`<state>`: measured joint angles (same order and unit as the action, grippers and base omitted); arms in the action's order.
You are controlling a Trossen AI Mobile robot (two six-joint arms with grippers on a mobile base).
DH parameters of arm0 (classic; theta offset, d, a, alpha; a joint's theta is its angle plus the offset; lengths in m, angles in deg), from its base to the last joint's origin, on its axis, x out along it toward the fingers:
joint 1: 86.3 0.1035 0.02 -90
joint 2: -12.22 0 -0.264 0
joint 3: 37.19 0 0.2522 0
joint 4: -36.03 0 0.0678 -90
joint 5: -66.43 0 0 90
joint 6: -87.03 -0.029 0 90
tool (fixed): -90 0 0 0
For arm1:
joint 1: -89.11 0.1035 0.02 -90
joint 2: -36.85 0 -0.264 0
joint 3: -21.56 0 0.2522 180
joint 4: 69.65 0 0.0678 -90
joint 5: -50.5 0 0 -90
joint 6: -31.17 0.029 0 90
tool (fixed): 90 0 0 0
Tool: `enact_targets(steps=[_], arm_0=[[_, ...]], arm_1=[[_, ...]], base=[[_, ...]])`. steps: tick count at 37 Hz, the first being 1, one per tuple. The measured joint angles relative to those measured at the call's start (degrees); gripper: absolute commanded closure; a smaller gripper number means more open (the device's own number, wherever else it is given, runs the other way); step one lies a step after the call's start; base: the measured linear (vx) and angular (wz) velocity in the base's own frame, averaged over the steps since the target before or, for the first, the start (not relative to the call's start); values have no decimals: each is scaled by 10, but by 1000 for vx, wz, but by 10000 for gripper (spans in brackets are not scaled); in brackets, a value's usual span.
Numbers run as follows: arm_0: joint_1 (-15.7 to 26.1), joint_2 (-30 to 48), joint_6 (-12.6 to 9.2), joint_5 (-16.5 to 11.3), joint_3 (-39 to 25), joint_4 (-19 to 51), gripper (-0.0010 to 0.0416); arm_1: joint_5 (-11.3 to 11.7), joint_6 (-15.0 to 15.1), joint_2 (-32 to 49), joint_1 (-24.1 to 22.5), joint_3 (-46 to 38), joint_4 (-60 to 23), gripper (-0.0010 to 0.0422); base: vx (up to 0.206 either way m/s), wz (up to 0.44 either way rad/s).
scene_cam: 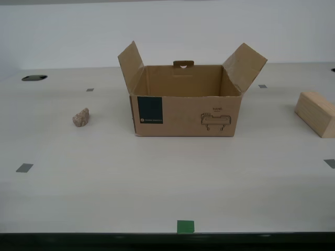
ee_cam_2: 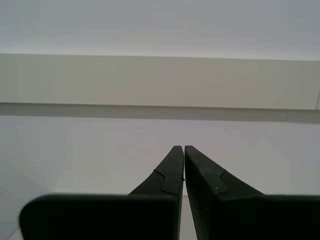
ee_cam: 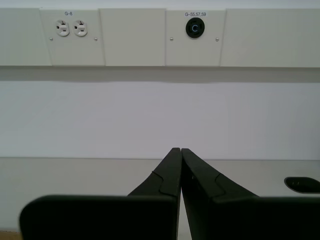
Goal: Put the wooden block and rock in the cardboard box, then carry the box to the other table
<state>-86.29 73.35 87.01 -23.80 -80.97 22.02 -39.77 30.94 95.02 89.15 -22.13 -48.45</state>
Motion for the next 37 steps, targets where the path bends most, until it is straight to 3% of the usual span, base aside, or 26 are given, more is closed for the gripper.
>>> enact_targets(steps=[37], arm_0=[[1, 0, 0, 0, 0, 0, 406]], arm_1=[[0, -2, 0, 0, -1, 0, 412]], base=[[0, 0]])
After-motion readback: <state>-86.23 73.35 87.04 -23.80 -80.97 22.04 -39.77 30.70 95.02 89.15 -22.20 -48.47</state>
